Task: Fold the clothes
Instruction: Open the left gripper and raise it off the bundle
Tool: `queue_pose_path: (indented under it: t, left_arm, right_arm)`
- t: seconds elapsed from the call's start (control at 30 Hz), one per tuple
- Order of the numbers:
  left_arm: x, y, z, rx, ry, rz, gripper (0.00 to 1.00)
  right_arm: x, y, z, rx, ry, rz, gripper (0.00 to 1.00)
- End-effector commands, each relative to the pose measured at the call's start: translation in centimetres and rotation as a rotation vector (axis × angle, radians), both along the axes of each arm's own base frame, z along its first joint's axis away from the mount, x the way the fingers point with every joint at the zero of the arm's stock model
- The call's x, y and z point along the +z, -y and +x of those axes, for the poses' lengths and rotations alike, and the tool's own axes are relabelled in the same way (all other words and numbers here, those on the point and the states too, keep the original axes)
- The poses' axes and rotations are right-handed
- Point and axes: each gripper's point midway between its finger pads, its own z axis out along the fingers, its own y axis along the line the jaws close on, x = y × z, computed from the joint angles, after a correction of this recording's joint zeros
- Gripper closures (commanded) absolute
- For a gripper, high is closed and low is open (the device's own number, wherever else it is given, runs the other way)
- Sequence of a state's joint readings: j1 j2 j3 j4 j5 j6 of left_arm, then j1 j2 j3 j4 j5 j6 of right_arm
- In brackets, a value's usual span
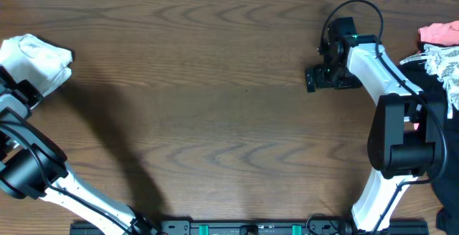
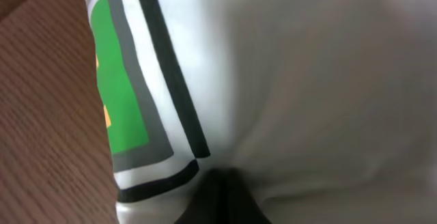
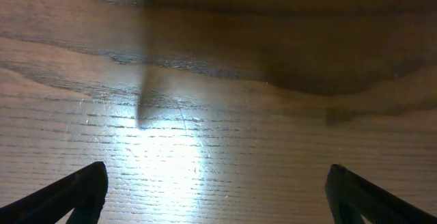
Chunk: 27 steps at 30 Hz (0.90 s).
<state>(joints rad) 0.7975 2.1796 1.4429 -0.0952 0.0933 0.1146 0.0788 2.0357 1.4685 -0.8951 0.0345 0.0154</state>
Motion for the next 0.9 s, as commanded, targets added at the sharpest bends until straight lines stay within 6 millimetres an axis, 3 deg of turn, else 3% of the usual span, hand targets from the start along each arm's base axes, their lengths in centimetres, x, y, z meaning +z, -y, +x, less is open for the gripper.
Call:
queue_pose_path:
  t: [0.0, 0.23, 0.53, 0.63, 0.87]
  left_arm:
    - [-2.5, 0.8, -1.4, 0.073, -0.044, -0.089, 0.94]
    - [-2.6, 4.2, 0.7, 0.051, 0.05, -0.253, 0.94]
    - [-2.5, 7.0, 2.2, 0.03, 0.043, -0.301, 0.94]
    - [-1.3, 7.1, 2.7, 0.02, 0.061, -0.285, 0.94]
    - [3.7, 6.4, 3.3, 0.031, 0.143, -0.229, 0.94]
  right_arm:
    - [-0.4, 0.4, -0.2, -0.02, -0.009, -0.006, 0.01]
    - [-0.4, 0.4, -0.2, -0.02, -0.009, -0.006, 0.01]
    - [-0.4, 0.4, -0.2, -0.02, -0.009, -0.006, 0.01]
    - [-0.4, 0.4, -0.2, -0.02, -0.009, -0.006, 0.01]
    - [-0.4, 0.4, -0.2, -0.02, -0.009, -0.006, 0.01]
